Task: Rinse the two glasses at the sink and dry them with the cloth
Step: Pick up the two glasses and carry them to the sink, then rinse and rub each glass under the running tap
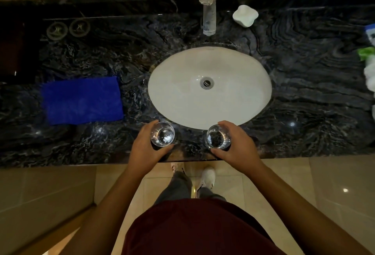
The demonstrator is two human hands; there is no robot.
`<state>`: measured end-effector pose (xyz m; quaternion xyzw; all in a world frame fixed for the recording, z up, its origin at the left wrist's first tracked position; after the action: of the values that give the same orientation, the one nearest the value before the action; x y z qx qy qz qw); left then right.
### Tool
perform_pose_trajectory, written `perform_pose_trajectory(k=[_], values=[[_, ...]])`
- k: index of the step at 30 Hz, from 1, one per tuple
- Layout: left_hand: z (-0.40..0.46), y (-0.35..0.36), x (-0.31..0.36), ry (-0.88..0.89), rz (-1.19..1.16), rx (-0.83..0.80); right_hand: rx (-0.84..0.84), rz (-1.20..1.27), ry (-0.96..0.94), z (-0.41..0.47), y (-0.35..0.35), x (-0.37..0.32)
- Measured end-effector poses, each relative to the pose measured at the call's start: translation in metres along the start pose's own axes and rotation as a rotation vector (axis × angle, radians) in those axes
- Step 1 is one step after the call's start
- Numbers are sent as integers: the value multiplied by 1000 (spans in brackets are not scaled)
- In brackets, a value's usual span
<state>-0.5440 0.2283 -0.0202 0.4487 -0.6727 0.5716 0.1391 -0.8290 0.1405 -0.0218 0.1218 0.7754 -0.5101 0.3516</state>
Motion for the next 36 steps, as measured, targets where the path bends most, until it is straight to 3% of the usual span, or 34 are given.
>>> perform_pose_trajectory(k=[18,26,30,36], values=[[-4,-6,-3,28,104,-38,-8,3,-45,-1,7,4],[-7,0,38,271,286,39,-75,146,-42,-10,-10,13],[-6,18,58,376,341,-11,-57,434,106,-25,-26,30],[-19,59,77,381,260,-193,-86,455,137,-34,-20,44]])
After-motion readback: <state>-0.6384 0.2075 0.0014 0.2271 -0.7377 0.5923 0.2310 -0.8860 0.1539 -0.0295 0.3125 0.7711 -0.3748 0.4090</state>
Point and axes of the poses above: each hand's wrist, its own z-axis towards the middle knuckle, its own y-axis out of the palm, x = y × z, the point moved 3 cm from there along z, towards the middle knuckle, and after that the axes turned 2 degrees about -y, right-handed, at the moved point
